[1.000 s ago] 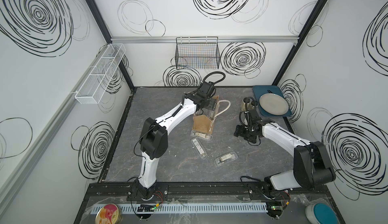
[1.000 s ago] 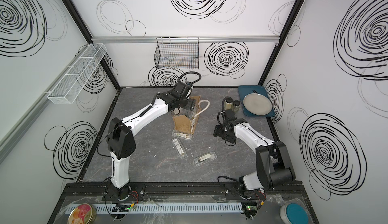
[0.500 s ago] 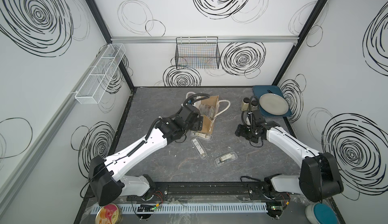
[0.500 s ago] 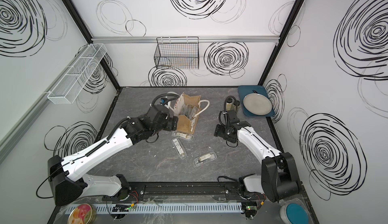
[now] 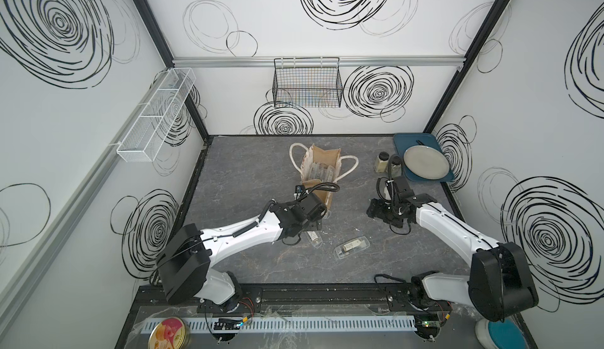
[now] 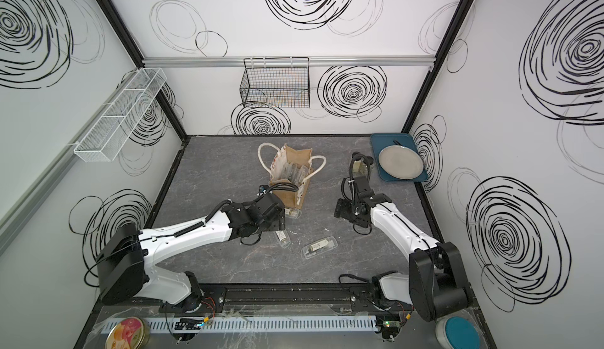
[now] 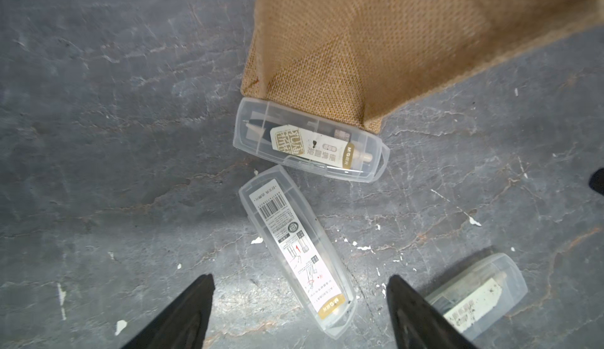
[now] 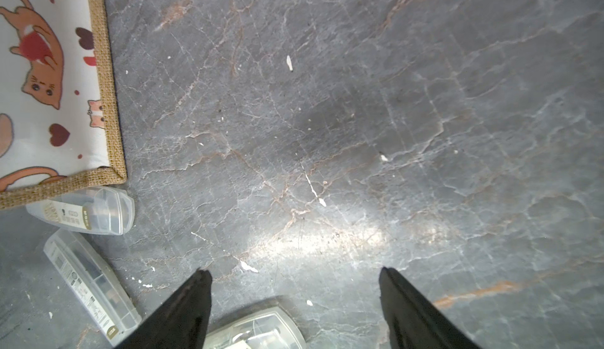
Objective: Put the compass set into the canvas bag
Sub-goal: Pick up the compass set at the center of the board.
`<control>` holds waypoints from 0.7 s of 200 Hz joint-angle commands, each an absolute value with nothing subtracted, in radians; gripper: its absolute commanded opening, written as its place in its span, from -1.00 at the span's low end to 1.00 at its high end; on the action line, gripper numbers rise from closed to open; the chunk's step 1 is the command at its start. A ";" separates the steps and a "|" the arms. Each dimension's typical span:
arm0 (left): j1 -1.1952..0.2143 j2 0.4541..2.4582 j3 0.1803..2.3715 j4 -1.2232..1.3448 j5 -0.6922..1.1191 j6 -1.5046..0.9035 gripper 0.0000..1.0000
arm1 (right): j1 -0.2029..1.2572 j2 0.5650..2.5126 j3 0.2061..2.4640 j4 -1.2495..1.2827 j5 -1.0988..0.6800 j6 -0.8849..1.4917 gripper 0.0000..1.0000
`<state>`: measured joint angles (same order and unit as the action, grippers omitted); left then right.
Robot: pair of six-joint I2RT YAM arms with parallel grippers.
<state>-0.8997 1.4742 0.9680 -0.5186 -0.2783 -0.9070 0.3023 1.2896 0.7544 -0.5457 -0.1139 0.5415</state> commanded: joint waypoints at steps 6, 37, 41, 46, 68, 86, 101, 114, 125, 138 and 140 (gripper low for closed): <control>-0.882 1.527 0.982 -0.491 -0.221 -0.959 0.73 | 0.274 1.294 0.733 -0.512 -0.134 0.516 0.68; -0.877 1.602 1.016 -0.497 -0.177 -0.963 0.73 | 0.239 1.303 0.726 -0.496 -0.160 0.494 0.69; -0.877 1.612 1.020 -0.498 -0.172 -0.966 0.73 | 0.237 1.305 0.727 -0.497 -0.162 0.491 0.68; -0.877 1.625 1.025 -0.499 -0.165 -0.966 0.73 | 0.233 1.307 0.727 -0.495 -0.165 0.487 0.68; -0.876 1.686 1.055 -0.519 -0.143 -0.976 0.73 | 0.217 1.320 0.738 -0.496 -0.178 0.471 0.68; -0.876 1.735 1.093 -0.548 -0.133 -0.970 0.73 | 0.205 1.327 0.739 -0.489 -0.189 0.465 0.68; -0.876 1.767 1.116 -0.569 -0.128 -0.968 0.72 | 0.196 1.337 0.739 -0.484 -0.196 0.457 0.69; -0.873 1.789 1.127 -0.586 -0.124 -0.972 0.68 | 0.187 1.349 0.738 -0.479 -0.198 0.452 0.69; -0.870 1.801 1.131 -0.593 -0.120 -0.980 0.63 | 0.179 1.362 0.739 -0.476 -0.208 0.446 0.69; -0.867 1.811 1.136 -0.600 -0.120 -0.985 0.59 | 0.168 1.376 0.742 -0.478 -0.215 0.439 0.69; -0.867 1.813 1.137 -0.602 -0.119 -0.985 0.58 | 0.168 1.378 0.742 -0.479 -0.215 0.438 0.69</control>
